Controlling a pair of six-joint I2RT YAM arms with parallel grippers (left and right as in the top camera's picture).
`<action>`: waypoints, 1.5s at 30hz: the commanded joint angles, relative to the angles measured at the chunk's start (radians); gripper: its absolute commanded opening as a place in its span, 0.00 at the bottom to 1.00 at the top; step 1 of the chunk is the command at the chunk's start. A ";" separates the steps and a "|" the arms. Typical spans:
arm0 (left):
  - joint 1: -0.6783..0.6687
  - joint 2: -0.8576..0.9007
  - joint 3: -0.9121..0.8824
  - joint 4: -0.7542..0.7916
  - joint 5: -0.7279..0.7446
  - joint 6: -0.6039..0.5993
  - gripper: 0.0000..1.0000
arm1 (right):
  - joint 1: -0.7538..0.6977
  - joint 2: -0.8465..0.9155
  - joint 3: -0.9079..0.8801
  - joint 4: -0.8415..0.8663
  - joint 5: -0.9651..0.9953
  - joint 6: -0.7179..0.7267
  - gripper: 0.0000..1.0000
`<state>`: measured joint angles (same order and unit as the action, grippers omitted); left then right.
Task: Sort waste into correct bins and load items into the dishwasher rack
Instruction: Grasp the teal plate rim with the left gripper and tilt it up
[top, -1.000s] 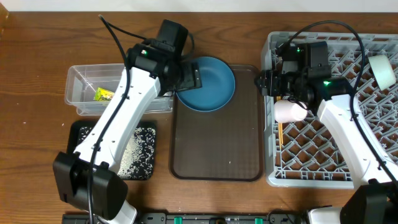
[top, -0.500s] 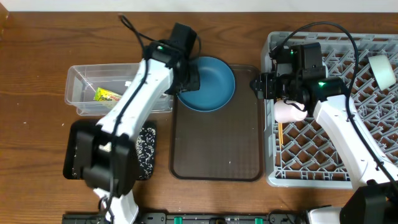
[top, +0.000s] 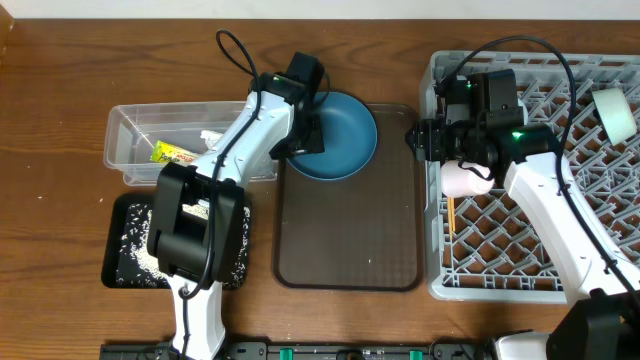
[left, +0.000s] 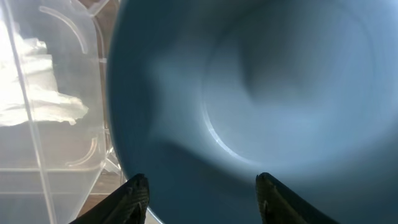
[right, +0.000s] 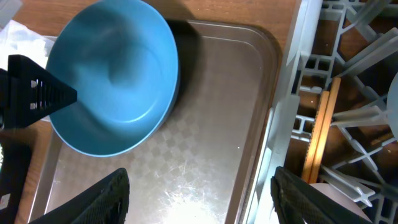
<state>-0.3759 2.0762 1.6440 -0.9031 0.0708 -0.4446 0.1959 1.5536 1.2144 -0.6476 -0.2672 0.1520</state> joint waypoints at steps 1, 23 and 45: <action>0.016 0.010 -0.002 0.004 -0.038 0.002 0.59 | 0.007 0.010 0.000 -0.003 0.030 -0.012 0.72; 0.030 0.010 -0.004 -0.016 0.032 0.002 0.64 | 0.008 0.012 0.000 -0.021 0.055 -0.012 0.73; -0.306 0.005 -0.190 0.150 0.115 0.019 0.59 | 0.007 0.012 0.000 -0.067 0.216 -0.012 0.74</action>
<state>-0.6533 2.0762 1.4570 -0.7536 0.1516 -0.4438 0.1959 1.5555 1.2144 -0.7132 -0.1402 0.1490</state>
